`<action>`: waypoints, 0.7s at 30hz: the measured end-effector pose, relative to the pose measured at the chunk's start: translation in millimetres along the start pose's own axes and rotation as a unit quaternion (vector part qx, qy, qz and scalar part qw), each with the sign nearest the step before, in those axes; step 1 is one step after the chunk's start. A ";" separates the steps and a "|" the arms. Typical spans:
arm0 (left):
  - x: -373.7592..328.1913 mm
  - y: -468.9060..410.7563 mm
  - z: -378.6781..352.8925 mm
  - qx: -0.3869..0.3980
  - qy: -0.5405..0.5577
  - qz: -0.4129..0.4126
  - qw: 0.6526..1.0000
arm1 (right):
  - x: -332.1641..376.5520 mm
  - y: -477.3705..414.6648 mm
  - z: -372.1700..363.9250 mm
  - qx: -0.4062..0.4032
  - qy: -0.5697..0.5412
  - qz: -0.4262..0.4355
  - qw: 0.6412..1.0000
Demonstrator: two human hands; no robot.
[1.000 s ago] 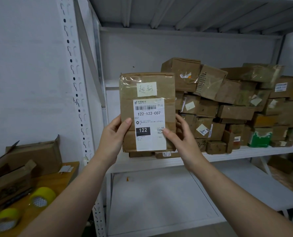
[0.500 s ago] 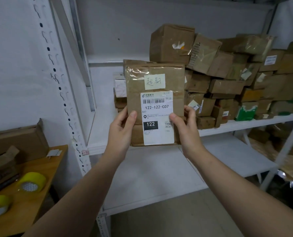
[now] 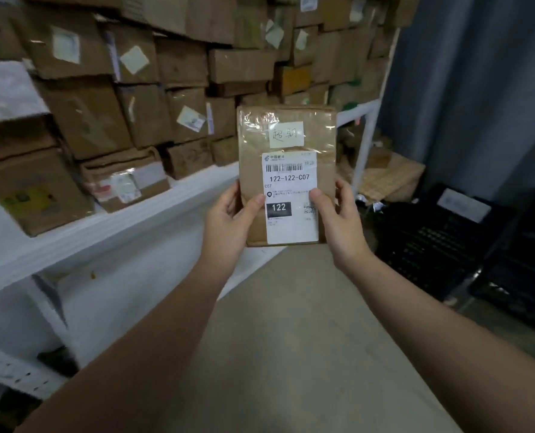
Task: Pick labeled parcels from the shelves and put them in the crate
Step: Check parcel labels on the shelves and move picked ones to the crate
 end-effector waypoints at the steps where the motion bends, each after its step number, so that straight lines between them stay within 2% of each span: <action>1: 11.0 -2.9 -23.0 0.011 0.000 0.007 1.000 | -2.9 -3.5 23.8 -0.010 0.007 0.004 1.000; 6: 67.2 -13.1 -140.3 0.053 -0.033 0.021 0.998 | -20.3 -17.6 145.8 -0.047 0.044 -0.021 0.998; 12: 141.7 -8.7 -271.5 0.110 -0.039 0.062 0.991 | -58.2 -25.1 287.2 -0.137 0.079 -0.071 0.985; 16: 185.6 -22.1 -328.7 0.125 -0.042 0.125 0.983 | -77.1 -37.0 349.8 -0.186 0.078 -0.103 0.974; 21: 215.6 -60.1 -399.2 0.214 -0.052 0.135 0.966 | -98.7 -83.3 401.1 -0.223 0.076 -0.117 0.965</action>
Point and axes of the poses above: each hand's wrist, its own y-axis away from the middle knuckle, its own z-axis out of the back of the hand, x = y × z, the point moved 6 cm from there along -y, towards the middle knuckle, and after that the axes turned 1 degree about -y, right-handed, at the moved point
